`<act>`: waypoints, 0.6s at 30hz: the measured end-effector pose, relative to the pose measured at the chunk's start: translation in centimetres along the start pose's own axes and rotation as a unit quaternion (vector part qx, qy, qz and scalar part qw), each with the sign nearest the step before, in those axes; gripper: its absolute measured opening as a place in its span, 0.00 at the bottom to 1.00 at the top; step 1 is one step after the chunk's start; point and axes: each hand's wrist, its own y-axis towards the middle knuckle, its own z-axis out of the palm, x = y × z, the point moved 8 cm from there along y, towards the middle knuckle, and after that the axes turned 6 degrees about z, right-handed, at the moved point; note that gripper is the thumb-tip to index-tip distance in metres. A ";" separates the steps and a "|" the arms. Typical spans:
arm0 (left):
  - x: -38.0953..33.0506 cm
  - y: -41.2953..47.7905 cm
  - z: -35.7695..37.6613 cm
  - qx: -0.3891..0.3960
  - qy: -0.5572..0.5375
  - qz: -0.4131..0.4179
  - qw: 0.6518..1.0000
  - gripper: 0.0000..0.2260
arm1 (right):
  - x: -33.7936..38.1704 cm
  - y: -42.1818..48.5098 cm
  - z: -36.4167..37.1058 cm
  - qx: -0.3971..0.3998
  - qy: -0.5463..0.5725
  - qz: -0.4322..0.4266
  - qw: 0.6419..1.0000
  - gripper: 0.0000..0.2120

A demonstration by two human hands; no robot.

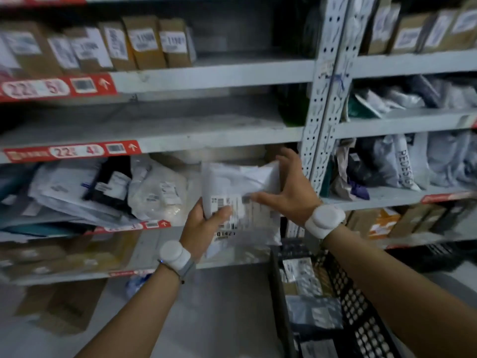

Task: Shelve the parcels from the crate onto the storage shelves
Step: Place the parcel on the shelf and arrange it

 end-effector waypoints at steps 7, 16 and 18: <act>-15.3 -2.1 -5.6 -0.036 -0.015 0.117 0.992 0.12 | 12.1 -0.6 2.0 0.029 0.332 0.025 0.943 0.20; -21.7 -4.5 -9.6 0.035 0.037 0.159 0.986 0.19 | 19.6 -0.7 -1.2 -0.050 0.369 -0.054 0.926 0.22; -22.4 -5.0 -10.2 0.038 0.025 0.159 0.986 0.20 | 20.4 -1.0 -1.3 -0.056 0.376 -0.062 0.923 0.22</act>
